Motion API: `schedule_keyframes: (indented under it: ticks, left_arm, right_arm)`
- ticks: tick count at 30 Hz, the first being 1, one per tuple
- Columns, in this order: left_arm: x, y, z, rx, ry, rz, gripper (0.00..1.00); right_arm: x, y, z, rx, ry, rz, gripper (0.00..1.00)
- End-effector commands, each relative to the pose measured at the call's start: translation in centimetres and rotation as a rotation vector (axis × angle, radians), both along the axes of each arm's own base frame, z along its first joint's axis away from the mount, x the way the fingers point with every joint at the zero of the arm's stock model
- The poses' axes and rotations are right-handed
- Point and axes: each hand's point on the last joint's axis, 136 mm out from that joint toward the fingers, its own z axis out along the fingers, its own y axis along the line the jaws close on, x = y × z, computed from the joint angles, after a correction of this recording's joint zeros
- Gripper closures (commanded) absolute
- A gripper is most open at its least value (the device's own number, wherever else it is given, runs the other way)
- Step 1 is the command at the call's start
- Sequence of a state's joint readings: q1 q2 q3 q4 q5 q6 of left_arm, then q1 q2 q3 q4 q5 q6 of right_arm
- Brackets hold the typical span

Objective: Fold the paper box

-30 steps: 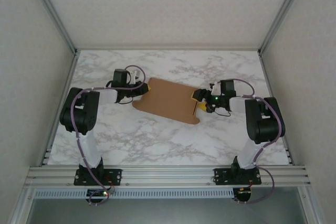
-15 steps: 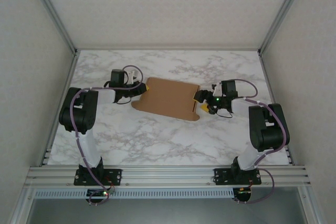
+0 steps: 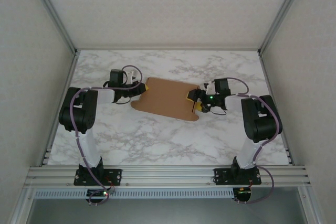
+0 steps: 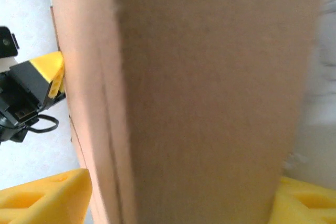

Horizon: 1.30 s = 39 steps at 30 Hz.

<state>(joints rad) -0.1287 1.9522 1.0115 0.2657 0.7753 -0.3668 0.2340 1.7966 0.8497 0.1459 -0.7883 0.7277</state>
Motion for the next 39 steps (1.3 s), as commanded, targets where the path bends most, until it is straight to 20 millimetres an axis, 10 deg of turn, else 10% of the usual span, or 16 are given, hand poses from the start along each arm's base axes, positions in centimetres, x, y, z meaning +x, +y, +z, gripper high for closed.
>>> schedule_keyframes:
  ticks: [1,8,15,25,32,39]
  left_arm:
    - [-6.3,3.3,-9.9,0.177,0.361,0.077,0.95]
    - [-5.4,2.8,-7.9,0.169,0.311,0.091,0.85]
    - [-3.9,3.6,-3.4,0.181,0.211,0.159,0.53]
    - [-2.9,5.3,8.9,0.352,-0.17,0.292,0.4]
    - [-8.4,-1.9,15.7,0.654,-0.706,0.071,0.34]
    - [-15.2,-7.0,12.5,0.939,-1.118,-0.341,0.27]
  right_arm:
    - [0.8,1.9,1.8,0.096,-0.023,0.025,0.27]
    - [0.2,0.7,3.0,0.07,-0.024,-0.041,0.43]
    - [-1.7,-0.9,2.4,0.012,0.058,-0.087,0.52]
    - [-3.3,-2.3,3.0,0.025,0.116,-0.165,0.55]
    - [-3.7,-2.7,3.6,0.062,0.149,-0.195,0.59]
    - [-4.4,-2.4,4.3,0.105,0.172,-0.183,0.59]
